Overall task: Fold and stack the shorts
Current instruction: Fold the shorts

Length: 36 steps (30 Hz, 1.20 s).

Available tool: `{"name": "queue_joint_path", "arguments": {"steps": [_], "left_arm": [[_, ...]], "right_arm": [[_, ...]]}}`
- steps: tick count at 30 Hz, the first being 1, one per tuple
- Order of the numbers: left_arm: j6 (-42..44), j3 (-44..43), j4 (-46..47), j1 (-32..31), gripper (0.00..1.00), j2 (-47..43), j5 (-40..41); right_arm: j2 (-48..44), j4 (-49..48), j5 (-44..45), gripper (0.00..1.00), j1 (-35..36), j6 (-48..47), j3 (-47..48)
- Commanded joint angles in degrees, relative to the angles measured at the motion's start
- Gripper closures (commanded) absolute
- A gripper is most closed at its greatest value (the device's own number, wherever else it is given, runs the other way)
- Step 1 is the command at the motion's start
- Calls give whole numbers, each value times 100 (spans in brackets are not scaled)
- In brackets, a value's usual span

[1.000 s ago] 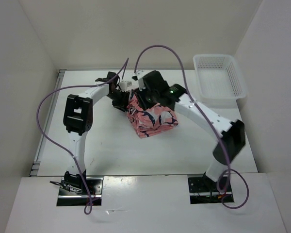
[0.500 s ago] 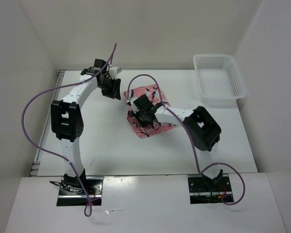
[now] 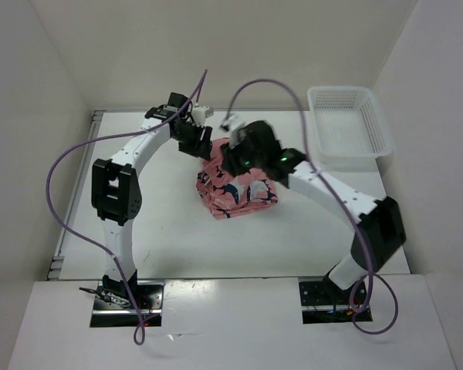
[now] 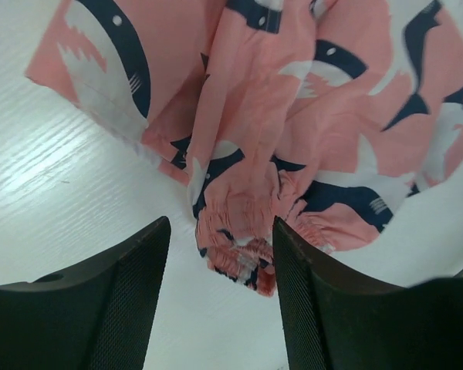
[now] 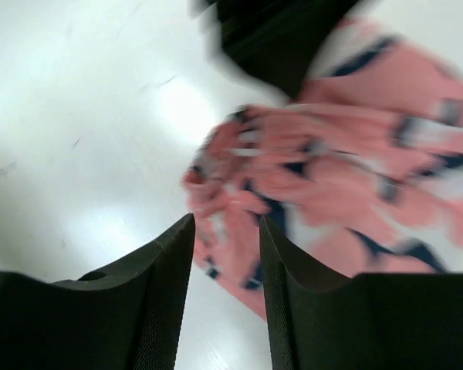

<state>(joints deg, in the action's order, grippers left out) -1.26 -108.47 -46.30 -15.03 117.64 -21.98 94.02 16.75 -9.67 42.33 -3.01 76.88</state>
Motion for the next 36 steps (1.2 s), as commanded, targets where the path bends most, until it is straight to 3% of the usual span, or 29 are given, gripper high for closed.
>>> {"name": "queue_joint_path", "arguments": {"steps": [1,8,9,13,16,17,20,21,24,26,33,35,36], "left_arm": [[126,-95,-81,-53,37,443,132],[126,-176,-142,-308,35,918,650],[126,-27,-142,-308,35,918,703],[126,80,-89,-308,36,1040,547],[126,27,-89,-361,51,1225,598],[126,27,-89,-361,60,1226,659],[126,27,-89,-361,71,1226,660],[126,27,-89,-361,79,1226,660],[126,-200,-142,-308,84,1226,712],[126,-385,-203,-159,84,1226,712],[126,-1325,-265,246,85,1515,888],[126,-1571,-265,298,80,1690,888],[126,-1625,-265,299,72,1752,888]], "right_arm": [[-463,644,474,55,-1397,484,-375],[-463,671,485,43,-2517,274,-1596],[-463,619,318,37,-2571,274,-1684],[-315,487,-587,33,-2686,405,-2115],[-165,276,-825,33,-2686,599,-2265],[-164,206,-895,33,-2686,599,-2326],[-24,5,-1150,41,-2686,722,-2388],[46,-66,-1238,45,-2686,844,-2449],[204,-242,-1379,85,-2686,1100,-2503],[257,-191,-1380,100,-2686,1013,-2503],[134,64,-1336,100,-2738,670,-2442],[82,161,-1528,100,-2738,539,-2388],[82,240,-1529,100,-2669,416,-2336]]}}
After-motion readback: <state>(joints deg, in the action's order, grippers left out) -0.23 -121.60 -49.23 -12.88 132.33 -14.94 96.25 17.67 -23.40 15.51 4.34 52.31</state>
